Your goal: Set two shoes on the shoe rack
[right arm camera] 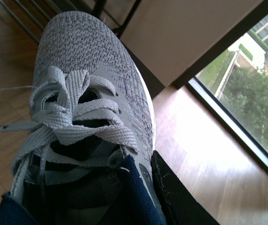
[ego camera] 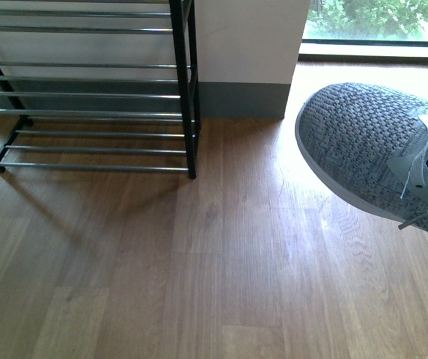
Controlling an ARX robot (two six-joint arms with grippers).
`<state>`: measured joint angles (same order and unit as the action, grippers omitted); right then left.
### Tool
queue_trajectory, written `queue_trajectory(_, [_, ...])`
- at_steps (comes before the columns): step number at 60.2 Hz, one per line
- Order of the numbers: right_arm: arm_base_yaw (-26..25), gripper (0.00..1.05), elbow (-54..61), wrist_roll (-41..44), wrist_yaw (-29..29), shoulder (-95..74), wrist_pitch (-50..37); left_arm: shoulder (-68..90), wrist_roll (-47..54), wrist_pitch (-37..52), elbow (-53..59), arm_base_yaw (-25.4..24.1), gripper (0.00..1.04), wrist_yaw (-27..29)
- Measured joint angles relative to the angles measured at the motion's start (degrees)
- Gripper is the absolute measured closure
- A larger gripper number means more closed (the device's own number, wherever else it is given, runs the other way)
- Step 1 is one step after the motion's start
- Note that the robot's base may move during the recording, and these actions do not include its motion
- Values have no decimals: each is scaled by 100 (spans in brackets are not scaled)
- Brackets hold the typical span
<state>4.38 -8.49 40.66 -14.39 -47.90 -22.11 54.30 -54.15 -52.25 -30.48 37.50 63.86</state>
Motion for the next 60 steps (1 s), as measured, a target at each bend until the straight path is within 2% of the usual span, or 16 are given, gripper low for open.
queue_trajectory(60, [11, 104, 2, 0, -48, -2, 0, 7, 0, 0, 0, -11, 103, 44])
